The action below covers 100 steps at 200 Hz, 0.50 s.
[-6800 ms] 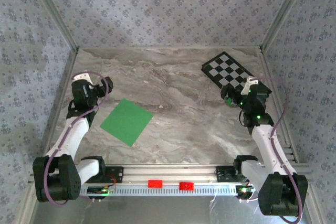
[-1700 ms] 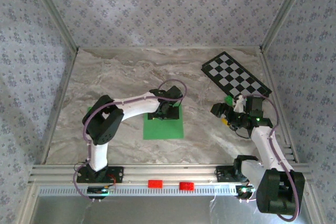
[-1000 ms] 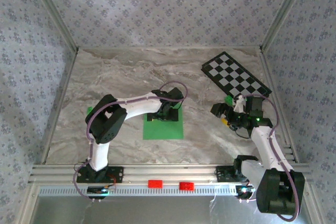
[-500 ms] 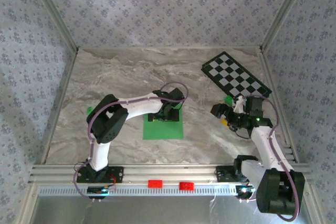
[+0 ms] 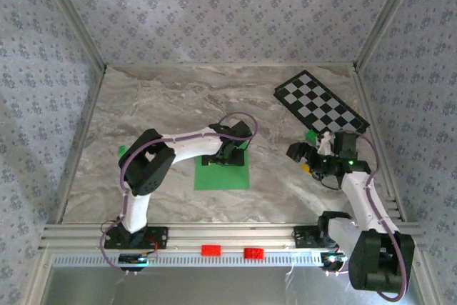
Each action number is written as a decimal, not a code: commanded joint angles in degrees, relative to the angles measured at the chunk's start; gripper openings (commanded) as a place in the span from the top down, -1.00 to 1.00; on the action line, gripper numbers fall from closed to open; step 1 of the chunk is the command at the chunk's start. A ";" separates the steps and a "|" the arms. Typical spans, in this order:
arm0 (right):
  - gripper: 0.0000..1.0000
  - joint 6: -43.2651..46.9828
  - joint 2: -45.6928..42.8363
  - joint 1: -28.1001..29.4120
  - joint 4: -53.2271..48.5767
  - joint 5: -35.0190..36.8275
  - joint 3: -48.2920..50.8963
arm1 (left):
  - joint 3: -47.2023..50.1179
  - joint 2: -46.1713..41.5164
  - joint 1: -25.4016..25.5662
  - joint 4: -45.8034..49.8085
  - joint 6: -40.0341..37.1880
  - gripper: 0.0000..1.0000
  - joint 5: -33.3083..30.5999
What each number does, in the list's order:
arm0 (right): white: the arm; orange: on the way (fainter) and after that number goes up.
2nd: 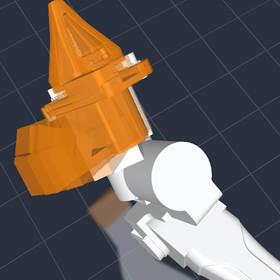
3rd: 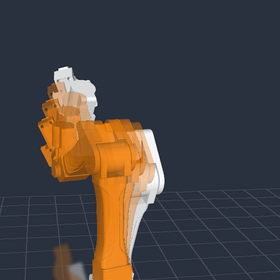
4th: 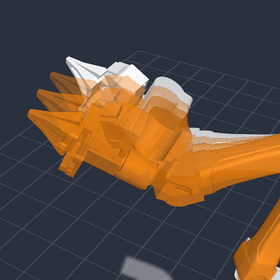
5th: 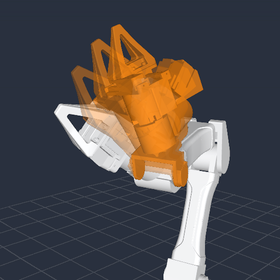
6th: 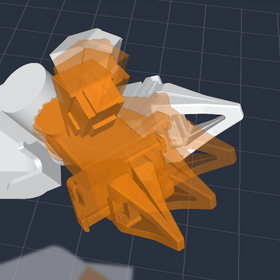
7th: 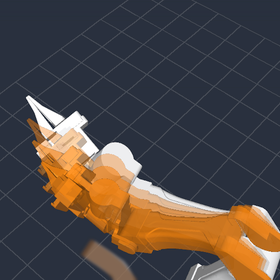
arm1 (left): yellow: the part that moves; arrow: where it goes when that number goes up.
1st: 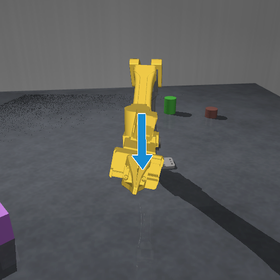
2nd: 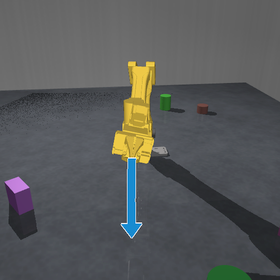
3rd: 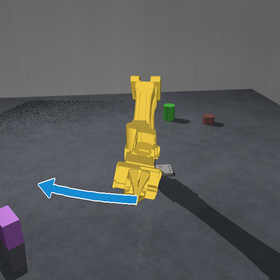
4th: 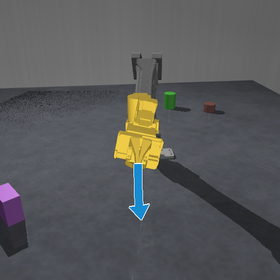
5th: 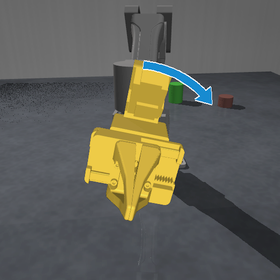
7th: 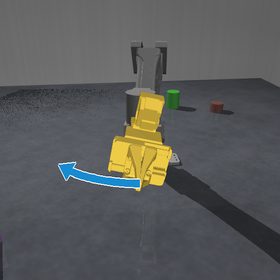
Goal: Fold a paper plane with a square sheet of paper (pick it up from the middle)
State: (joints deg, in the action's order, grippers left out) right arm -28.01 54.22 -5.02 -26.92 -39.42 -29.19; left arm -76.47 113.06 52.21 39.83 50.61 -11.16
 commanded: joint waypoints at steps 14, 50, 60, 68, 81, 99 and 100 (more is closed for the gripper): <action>-1.00 0.87 0.01 -0.43 -1.76 0.23 -1.85 | 2.35 4.55 0.44 2.94 -0.72 -0.97 -0.03; -0.99 0.85 -0.15 -0.43 -1.85 -0.03 -2.09 | 2.66 4.28 0.63 2.69 -1.04 -0.91 -0.02; -1.00 0.72 -0.16 -0.42 -1.91 -0.17 -2.25 | 2.57 4.15 0.62 2.87 -0.91 -0.91 -0.09; -0.99 0.76 -0.16 -0.43 -1.85 -0.47 -2.35 | 2.55 4.15 0.69 2.88 -1.03 -0.91 -0.10; -0.99 0.68 -0.30 -0.43 -1.99 -0.43 -2.36 | 2.46 4.02 0.79 2.93 -1.13 -0.91 -0.20; -0.99 0.54 -0.49 -0.43 -2.05 -0.38 -2.31 | 2.54 3.84 0.79 2.98 -1.20 -0.91 -0.44; -0.99 0.52 -0.50 -0.43 -2.07 -0.43 -2.25 | 2.54 3.80 0.79 3.02 -1.21 -0.91 -0.44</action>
State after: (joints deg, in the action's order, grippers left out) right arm -28.01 54.22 -5.02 -27.44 -39.44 -29.65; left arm -76.47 113.06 52.40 39.46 50.43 -11.25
